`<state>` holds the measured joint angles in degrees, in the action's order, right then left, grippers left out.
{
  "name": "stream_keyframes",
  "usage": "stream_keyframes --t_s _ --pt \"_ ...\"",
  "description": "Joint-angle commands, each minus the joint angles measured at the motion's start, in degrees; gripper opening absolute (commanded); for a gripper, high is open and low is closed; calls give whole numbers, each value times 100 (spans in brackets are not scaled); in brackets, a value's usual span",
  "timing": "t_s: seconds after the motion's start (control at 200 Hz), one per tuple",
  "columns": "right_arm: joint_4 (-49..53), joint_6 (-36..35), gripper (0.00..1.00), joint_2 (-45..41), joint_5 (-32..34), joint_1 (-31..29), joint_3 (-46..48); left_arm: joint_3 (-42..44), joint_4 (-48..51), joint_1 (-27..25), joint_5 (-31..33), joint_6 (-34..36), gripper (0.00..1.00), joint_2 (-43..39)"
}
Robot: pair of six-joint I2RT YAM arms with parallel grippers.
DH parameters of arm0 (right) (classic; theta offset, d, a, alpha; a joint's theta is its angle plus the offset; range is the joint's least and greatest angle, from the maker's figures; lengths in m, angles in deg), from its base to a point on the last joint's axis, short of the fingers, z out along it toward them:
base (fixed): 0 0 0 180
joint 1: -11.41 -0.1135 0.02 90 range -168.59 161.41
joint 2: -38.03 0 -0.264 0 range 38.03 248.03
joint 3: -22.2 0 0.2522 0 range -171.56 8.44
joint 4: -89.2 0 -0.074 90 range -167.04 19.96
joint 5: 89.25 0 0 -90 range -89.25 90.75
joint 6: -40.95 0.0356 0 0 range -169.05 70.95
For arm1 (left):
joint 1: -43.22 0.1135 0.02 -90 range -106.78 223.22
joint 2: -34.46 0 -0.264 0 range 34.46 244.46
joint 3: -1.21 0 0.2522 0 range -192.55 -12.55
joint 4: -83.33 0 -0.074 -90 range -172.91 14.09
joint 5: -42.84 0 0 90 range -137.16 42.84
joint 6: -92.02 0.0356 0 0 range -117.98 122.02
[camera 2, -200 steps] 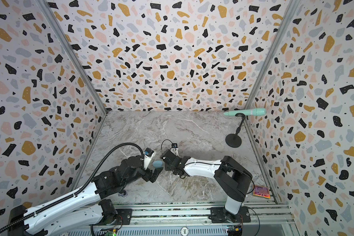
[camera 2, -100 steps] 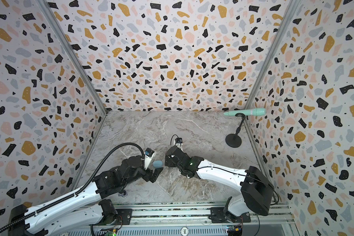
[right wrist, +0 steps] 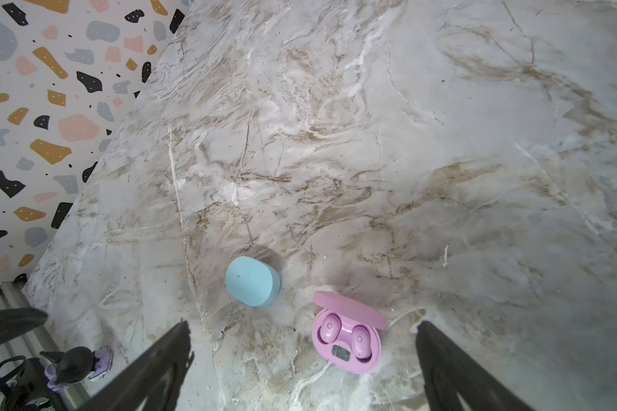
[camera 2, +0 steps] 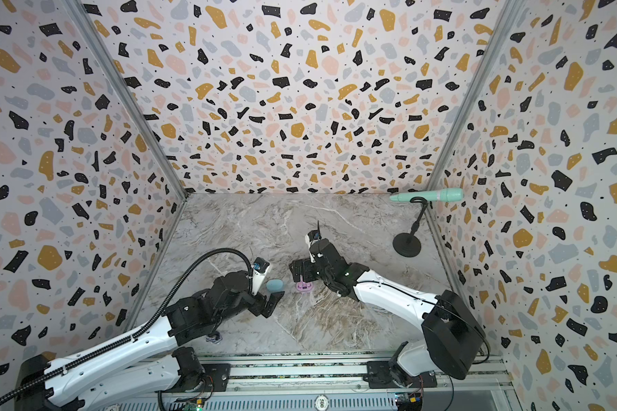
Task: Insert the wireless bluetooth earbuds into the charging case
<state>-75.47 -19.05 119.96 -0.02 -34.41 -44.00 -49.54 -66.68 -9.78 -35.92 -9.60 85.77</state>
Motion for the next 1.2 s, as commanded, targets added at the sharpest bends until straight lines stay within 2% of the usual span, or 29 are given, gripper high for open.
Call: stream_keyframes --t_s 0.0,0.3,0.596,0.861,1.191 --pt "-266 -508 99 130 -600 247 -188 28 -120 26 88 -13 100 35" --pt "-421 -1021 100 976 -1324 613 -515 38 -111 28 114 -9 100 75" --pt "-345 -1155 98 1607 -1572 653 -789 34 -111 28 118 -12 100 83" --pt "-468 -1037 97 1661 -1958 567 -677 25 -111 27 127 -11 100 66" --pt "-460 -996 95 1717 -1941 434 -574 32 -112 27 119 -1 100 50"
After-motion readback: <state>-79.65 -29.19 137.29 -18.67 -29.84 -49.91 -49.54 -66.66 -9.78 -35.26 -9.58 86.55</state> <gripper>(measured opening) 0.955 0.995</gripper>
